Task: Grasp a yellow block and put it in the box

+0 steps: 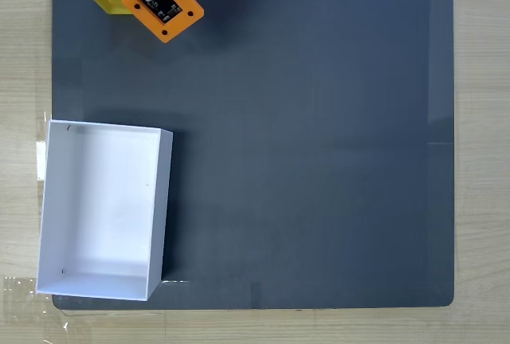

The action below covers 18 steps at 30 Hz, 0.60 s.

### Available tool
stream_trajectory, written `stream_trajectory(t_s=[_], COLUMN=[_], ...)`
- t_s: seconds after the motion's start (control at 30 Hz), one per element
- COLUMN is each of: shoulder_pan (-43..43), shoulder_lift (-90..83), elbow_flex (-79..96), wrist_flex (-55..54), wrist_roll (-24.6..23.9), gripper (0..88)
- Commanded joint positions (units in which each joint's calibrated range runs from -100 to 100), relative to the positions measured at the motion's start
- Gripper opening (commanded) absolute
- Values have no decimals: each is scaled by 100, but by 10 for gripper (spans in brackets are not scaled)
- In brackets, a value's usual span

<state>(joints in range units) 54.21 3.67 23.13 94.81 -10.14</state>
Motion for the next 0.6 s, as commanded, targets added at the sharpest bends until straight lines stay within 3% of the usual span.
stream_trajectory(t_s=[0.0,0.17,0.37,0.57], shoulder_pan=[-84,-84,-92,-92], shoulder_lift=[66,83,83,49], elbow_flex=[-110,-110,-110,-74], wrist_flex=[-74,-74,-179,-266], wrist_roll=[-4,17,38,38], gripper=[523,509,342,330])
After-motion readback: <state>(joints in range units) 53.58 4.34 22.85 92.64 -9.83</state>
